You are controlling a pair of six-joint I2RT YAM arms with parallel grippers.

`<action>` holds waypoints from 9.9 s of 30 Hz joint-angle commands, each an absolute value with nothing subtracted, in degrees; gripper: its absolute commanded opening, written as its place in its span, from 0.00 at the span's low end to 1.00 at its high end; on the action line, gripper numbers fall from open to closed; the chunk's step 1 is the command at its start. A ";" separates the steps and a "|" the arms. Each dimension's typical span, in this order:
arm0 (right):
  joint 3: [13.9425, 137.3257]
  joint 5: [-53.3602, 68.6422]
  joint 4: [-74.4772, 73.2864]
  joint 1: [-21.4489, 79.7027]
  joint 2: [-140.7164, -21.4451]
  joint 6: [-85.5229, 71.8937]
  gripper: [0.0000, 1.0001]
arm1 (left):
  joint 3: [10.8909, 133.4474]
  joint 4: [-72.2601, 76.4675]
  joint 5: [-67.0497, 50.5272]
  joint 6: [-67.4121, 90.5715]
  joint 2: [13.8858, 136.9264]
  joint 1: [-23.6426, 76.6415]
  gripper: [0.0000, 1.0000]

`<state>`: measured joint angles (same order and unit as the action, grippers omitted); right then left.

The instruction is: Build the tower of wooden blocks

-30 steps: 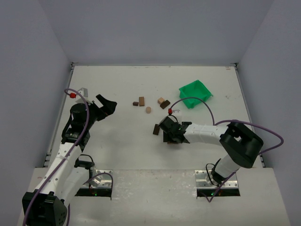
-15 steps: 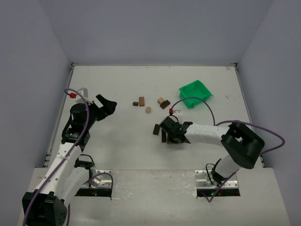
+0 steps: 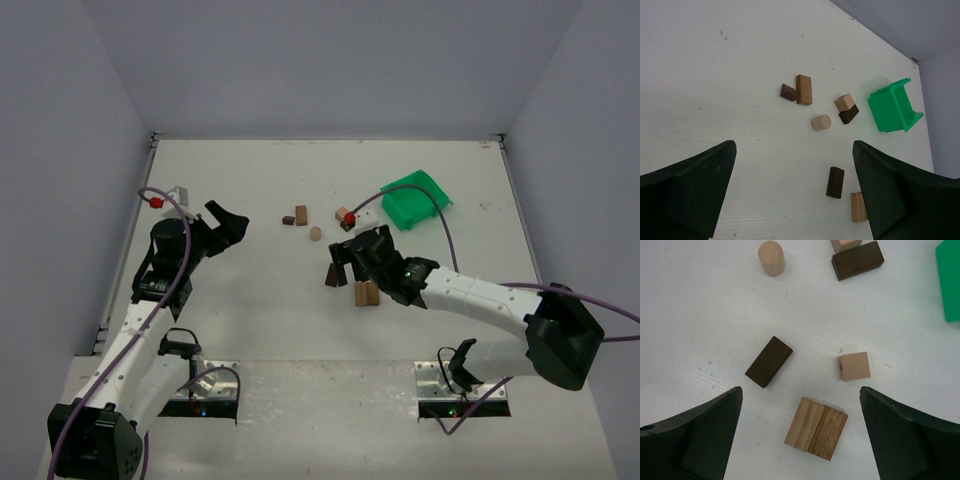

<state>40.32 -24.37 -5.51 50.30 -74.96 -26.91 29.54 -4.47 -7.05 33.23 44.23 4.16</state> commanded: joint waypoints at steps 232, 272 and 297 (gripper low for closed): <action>74.08 -3.45 -7.82 28.49 -115.70 1.76 0.99 | 30.32 0.26 -4.85 32.26 47.37 4.22 1.00; 62.37 1.71 -2.10 27.70 -98.43 -9.52 0.25 | 30.02 0.18 -6.34 32.17 45.13 4.22 1.00; 31.00 -18.90 -20.45 47.20 -64.48 -46.38 0.30 | 29.88 -2.78 -6.68 32.87 42.80 4.22 1.00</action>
<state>30.52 -18.89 -22.86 45.25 -62.32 -42.95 29.54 -3.52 -6.63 33.01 43.94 4.16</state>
